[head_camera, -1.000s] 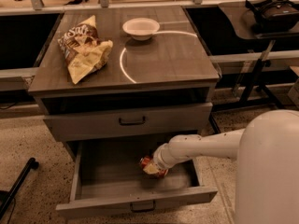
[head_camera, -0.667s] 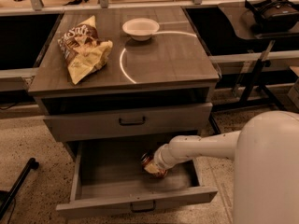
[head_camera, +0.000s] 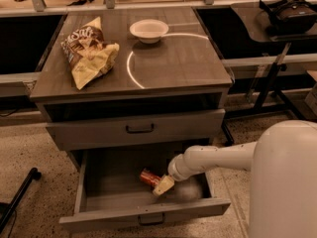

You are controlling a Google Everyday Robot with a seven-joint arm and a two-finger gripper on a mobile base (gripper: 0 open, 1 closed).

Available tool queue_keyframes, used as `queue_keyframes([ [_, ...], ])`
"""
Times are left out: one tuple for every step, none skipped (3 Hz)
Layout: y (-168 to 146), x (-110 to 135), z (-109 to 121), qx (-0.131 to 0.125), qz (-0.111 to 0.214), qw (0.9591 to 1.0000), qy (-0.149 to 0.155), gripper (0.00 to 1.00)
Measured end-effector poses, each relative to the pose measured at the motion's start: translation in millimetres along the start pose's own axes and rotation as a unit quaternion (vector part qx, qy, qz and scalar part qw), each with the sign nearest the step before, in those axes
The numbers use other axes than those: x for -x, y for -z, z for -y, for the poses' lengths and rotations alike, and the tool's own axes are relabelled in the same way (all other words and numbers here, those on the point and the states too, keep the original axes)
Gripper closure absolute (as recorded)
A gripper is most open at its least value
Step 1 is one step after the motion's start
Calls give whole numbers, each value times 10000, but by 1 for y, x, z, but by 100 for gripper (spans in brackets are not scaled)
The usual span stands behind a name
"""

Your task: Place coke can into middle drawer

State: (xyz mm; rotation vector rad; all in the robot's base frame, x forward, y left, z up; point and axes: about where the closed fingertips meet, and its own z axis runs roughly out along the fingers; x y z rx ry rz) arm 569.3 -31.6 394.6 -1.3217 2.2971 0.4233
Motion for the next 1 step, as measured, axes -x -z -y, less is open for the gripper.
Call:
queue_keyframes([
  [29, -16, 2, -187, 11, 9997, -147, 0],
])
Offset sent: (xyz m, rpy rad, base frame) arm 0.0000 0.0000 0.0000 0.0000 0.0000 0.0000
